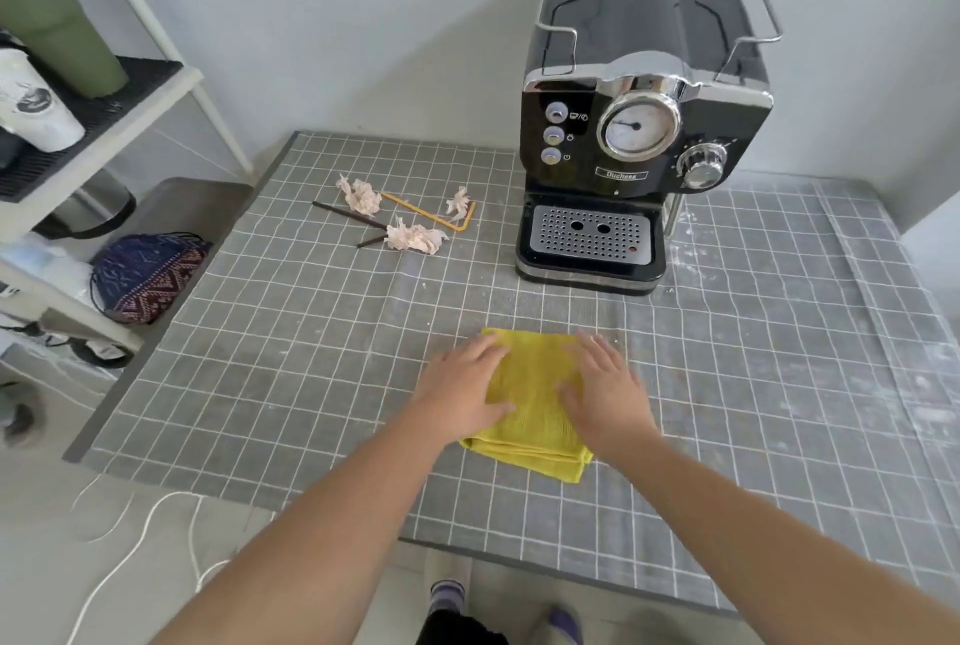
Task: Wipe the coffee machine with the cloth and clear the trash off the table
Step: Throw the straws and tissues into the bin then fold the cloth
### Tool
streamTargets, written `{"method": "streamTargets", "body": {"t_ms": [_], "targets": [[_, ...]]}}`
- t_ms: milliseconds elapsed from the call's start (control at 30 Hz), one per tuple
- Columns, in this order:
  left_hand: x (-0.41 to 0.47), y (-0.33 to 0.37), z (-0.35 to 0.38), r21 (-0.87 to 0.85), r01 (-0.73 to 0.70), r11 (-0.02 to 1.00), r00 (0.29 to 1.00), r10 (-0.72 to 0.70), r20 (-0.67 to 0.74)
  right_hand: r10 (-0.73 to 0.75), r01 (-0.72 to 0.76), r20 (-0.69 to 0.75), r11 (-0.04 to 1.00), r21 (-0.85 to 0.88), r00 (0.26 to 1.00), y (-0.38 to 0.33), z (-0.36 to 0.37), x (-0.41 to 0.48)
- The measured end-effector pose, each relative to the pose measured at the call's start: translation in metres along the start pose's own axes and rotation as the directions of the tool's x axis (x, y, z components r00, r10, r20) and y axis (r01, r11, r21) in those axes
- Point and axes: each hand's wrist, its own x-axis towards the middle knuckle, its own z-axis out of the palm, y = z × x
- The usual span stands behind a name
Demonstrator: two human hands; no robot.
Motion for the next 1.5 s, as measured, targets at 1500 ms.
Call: {"method": "streamTargets", "body": {"t_ms": [1500], "targets": [[0.121, -0.235, -0.089, 0.031, 0.143, 0.989, 0.920, -0.121, -0.372, 0.030, -0.062, -0.081, 0.904, -0.424, 0.996, -0.178, 0.009, 0.275]]}}
